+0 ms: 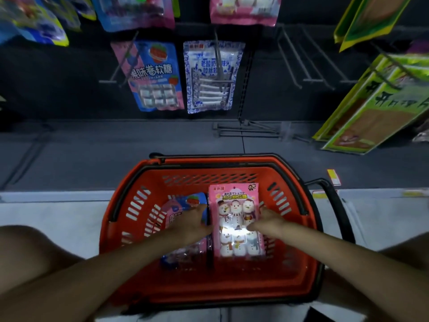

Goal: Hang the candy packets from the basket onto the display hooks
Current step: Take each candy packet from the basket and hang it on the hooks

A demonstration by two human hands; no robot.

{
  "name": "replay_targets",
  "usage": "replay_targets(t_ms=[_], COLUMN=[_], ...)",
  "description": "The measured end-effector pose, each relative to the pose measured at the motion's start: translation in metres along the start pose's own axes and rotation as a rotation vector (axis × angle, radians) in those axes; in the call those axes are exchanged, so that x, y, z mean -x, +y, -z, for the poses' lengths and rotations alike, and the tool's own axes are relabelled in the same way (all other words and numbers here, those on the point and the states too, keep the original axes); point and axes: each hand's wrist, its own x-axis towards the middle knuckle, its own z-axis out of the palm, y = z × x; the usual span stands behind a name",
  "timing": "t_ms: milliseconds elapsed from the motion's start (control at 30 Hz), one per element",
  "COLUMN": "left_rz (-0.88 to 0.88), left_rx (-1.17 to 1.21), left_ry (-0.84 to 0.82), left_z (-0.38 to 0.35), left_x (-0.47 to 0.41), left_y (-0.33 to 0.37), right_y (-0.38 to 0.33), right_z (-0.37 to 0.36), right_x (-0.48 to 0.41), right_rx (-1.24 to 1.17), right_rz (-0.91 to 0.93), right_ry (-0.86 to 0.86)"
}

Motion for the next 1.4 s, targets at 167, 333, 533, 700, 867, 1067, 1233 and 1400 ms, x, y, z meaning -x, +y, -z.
replay_targets(t_ms=[167, 333, 533, 700, 867, 1067, 1233, 1400], left_rz=[0.201, 0.280, 0.344, 0.359, 0.272, 0.071, -0.180, -0.287], left_rx=[0.468, 0.695, 0.903, 0.975, 0.870, 0.948, 0.925, 0.966], left_ry=[-0.092, -0.127, -0.204, -0.145, -0.136, -0.063, 0.001, 0.138], left_z=[0.000, 0.005, 0.005, 0.009, 0.005, 0.027, 0.063, 0.096], left_x=[-0.018, -0.015, -0.019, -0.016, -0.010, 0.000, 0.021, 0.042], left_y=[-0.004, -0.002, -0.001, -0.005, -0.004, 0.012, 0.057, 0.092], right_y=[0.002, 0.006, 0.002, 0.005, -0.003, -0.026, -0.045, -0.057], right_z=[-0.005, -0.008, -0.004, -0.001, 0.010, 0.044, 0.074, 0.106], right_x=[-0.008, -0.011, -0.016, -0.017, -0.003, 0.026, 0.059, 0.085], right_rx=[-0.251, -0.403, -0.521, -0.572, -0.642, -0.866, -1.042, -1.139], right_rz=[-0.072, -0.105, -0.110, -0.072, 0.068, 0.286, 0.444, 0.585], right_ry=[-0.001, -0.024, 0.007, -0.058, -0.083, -0.135, -0.073, 0.010])
